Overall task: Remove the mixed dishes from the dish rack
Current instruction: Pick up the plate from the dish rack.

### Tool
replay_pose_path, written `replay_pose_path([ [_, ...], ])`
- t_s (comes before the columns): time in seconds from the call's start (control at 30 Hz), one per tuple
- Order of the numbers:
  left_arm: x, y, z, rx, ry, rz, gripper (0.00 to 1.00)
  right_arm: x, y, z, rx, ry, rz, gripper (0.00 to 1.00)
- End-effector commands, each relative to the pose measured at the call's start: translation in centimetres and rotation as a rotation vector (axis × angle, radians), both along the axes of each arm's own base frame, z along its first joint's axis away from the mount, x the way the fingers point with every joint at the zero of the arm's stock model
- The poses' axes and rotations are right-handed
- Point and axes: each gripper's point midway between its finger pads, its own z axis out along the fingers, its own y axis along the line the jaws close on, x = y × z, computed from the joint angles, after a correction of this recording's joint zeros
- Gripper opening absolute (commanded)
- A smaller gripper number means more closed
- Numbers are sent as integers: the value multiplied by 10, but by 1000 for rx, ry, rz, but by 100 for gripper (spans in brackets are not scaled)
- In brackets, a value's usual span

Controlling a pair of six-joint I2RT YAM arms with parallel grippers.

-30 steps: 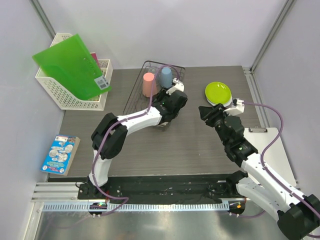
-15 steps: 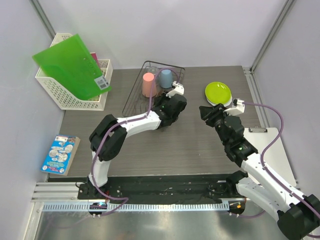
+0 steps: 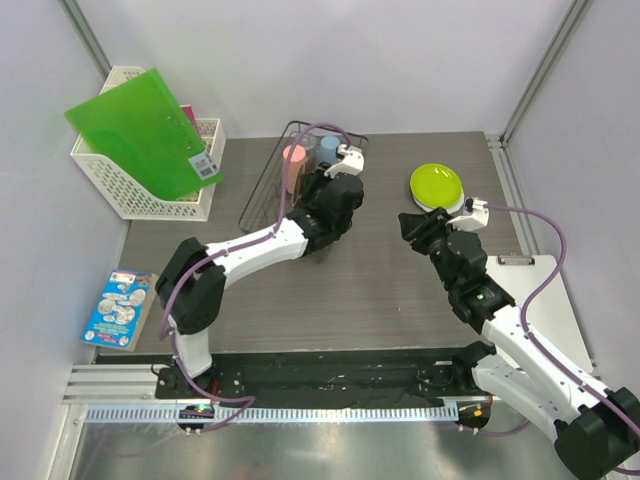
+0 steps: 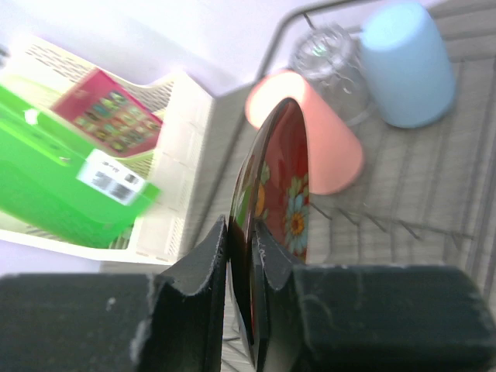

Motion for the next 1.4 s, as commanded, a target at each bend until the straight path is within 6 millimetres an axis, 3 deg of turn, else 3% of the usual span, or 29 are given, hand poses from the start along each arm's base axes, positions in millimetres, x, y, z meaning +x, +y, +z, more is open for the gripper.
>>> replay_pose_path([
  [0.0,-12,15,90,-124,-177,74,0,4,-3,18,-1,-43,-22,45],
  [0.17,-25,20,132,-212,-231,57,0,6,0,18,3,-36,-17,45],
  [0.37,-45,31,162,-352,-223,-19,0,8,6,19,20,-29,6,45],
  [0.4,-46,19,164,-449,-214,-89,0,7,11,18,26,-27,33,45],
  [0.5,-60,24,173,-626,-168,-202,0,8,25,27,44,-44,98,45],
  [0.57,-58,16,167,-817,-98,-320,0,8,32,39,63,-75,137,45],
  [0.6,-63,21,179,-906,-100,-366,0,8,36,42,70,-82,155,46],
  [0.7,-67,10,177,-1131,28,-552,0,5,47,59,116,-118,214,50],
  [0.77,-71,4,177,-1228,98,-636,0,2,54,68,163,-137,247,59],
  [0.83,-73,0,173,-1270,121,-678,0,-1,58,76,202,-166,275,71],
  [0.93,-79,-8,171,-1365,177,-759,0,-9,70,87,254,-202,356,75],
  [1.13,-89,-23,163,-1478,279,-851,0,-16,87,109,327,-270,464,75],
  [1.37,-93,-25,157,-1493,302,-868,0,-5,102,99,314,-222,510,72],
])
